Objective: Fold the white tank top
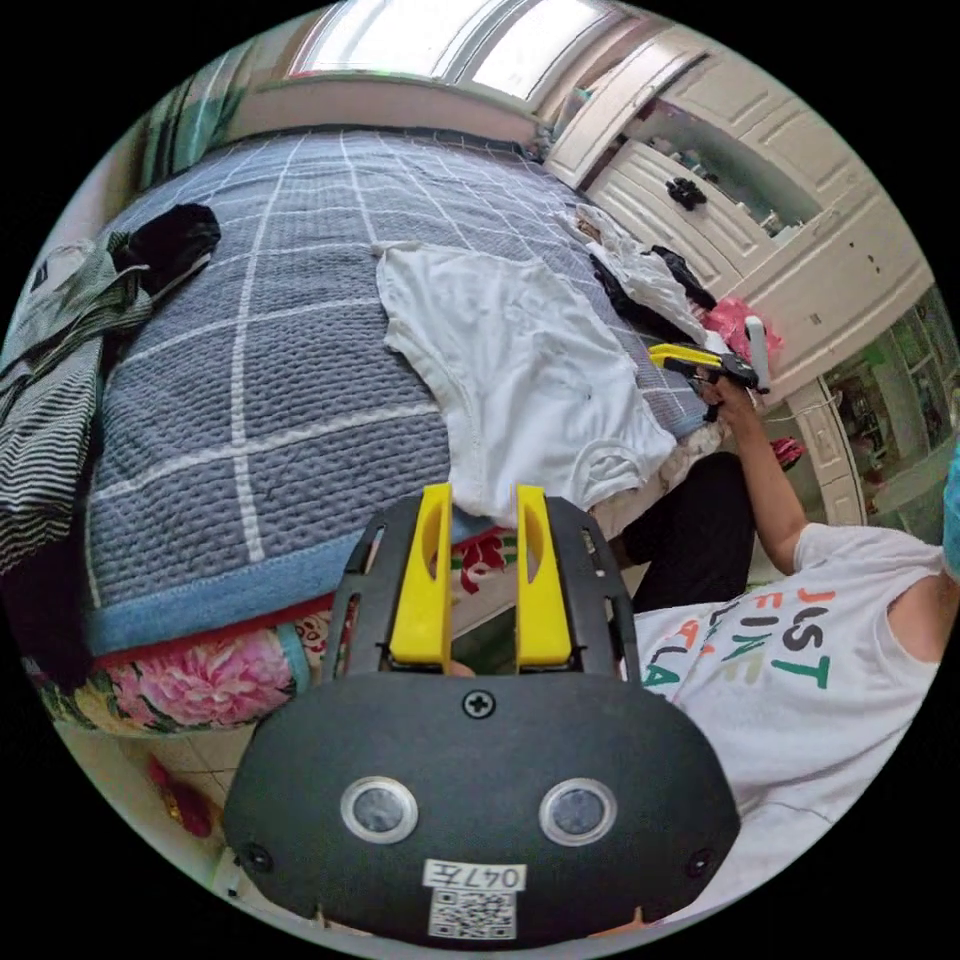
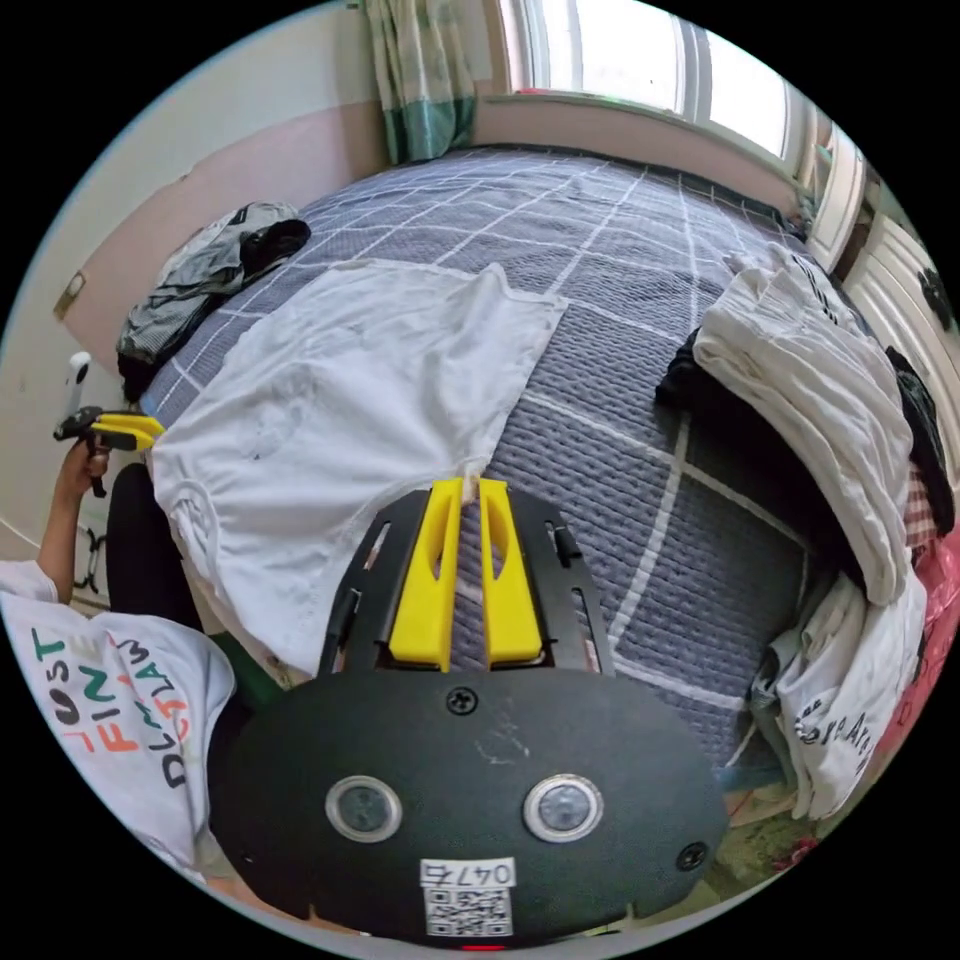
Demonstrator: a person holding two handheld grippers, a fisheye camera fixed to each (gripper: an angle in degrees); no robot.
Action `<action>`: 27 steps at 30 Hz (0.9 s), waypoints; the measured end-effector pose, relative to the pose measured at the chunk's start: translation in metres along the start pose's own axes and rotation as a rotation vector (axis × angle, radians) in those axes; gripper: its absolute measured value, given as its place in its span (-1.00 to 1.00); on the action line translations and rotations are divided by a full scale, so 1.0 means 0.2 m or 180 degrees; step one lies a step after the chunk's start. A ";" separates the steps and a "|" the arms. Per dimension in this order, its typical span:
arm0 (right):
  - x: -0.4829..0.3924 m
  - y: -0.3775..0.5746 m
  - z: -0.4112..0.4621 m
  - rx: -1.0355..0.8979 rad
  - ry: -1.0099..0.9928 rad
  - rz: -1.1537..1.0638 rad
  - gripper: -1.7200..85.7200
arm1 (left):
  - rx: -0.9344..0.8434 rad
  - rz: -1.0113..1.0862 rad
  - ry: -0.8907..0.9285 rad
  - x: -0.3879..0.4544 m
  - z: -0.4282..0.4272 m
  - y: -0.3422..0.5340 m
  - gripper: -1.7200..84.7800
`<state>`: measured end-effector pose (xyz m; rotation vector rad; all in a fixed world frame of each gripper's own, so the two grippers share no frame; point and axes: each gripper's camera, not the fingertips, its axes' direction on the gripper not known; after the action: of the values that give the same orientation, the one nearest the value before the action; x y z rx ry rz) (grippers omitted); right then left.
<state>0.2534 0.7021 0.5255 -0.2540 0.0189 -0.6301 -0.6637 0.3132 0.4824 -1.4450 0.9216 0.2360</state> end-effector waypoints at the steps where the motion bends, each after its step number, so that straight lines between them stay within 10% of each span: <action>1: -0.06 0.04 -0.10 0.0305 0.0021 -0.0217 -0.84 | 0.0023 0.0104 -0.0022 0.02 -0.01 0.02 -0.75; 11: -0.67 0.38 -0.19 0.0042 -0.0280 -0.2202 -0.80 | -0.0216 0.1707 0.0099 0.32 0.17 0.24 -0.58; 27: -0.74 0.51 -0.27 -0.0460 -0.0243 -0.1832 -0.88 | -0.0316 0.1816 -0.0509 0.49 0.39 0.35 -0.86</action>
<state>0.1881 0.8546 0.4396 -0.4289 -0.0854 -1.1933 -0.6150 0.3584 0.3566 -1.2026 1.1860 0.8173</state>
